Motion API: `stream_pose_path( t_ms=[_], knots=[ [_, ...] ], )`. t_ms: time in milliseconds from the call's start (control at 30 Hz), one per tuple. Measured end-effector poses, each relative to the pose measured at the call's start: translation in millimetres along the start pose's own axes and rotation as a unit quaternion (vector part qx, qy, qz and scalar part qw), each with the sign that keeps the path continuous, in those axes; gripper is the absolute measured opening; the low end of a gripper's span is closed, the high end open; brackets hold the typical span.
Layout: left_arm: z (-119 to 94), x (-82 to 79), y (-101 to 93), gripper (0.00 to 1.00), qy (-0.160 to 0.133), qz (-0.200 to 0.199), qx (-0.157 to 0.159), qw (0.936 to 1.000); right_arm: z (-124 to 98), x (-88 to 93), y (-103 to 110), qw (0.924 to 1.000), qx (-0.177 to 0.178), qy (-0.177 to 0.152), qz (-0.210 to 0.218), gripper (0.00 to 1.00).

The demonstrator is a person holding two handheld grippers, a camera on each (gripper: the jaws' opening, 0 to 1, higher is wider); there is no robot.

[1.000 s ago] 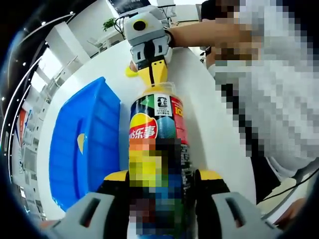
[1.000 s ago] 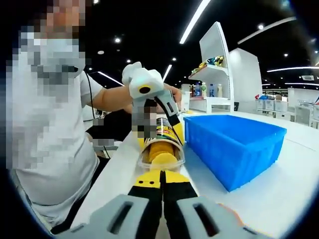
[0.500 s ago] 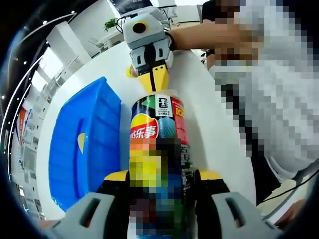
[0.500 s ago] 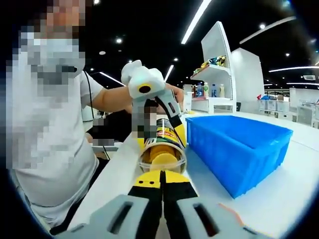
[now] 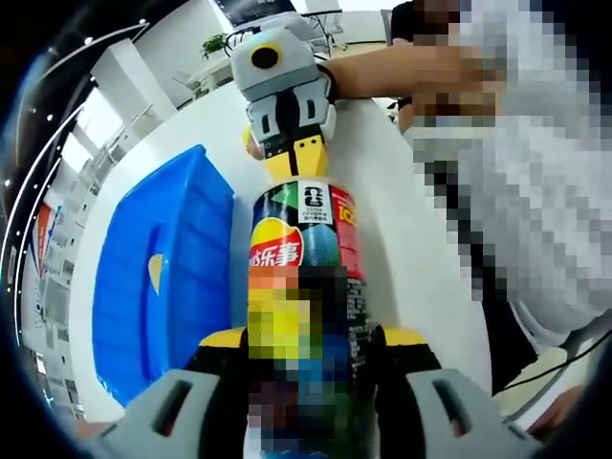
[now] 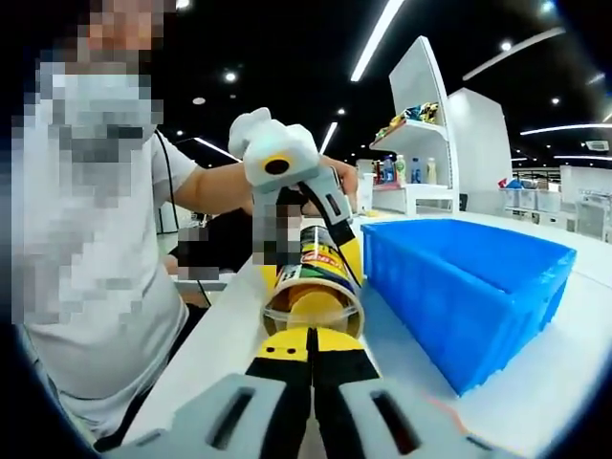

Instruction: Open the lid of the chip container on the table, take out the chips, place them into the box in front of the container, and close the lid

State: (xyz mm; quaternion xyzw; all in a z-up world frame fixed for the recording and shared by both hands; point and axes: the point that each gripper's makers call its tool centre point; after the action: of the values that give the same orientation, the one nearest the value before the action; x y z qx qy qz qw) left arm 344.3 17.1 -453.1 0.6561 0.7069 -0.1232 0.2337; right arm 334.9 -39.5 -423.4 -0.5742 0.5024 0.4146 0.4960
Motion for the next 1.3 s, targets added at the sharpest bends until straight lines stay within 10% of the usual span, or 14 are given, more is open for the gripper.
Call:
stream_pose_path(
  t_ms=[767,1300],
  knots=[
    [0.4,-6.2,-12.5,0.52,0.001,0.006,0.004,1.0,5.1,2.1,3.0,0.9998,-0.008,0.012,0.014,0.02],
    [1.0,-9.7,-15.5,0.52,-0.002,0.022,0.0,0.9998,-58.2,14.7,19.3,0.9987,0.039,0.019,0.026,0.14]
  ],
)
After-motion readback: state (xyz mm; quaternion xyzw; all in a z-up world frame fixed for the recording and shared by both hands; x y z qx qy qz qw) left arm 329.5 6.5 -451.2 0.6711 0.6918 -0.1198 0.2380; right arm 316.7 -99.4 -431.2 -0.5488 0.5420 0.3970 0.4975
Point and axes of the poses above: the point that each gripper's makers call its tool centre point, and the gripper's own axes: z roughly forward along the fingers, y roughly to its left, x roughly out of its underside, and after that the axes turned 11 degrees about -z, right-handed
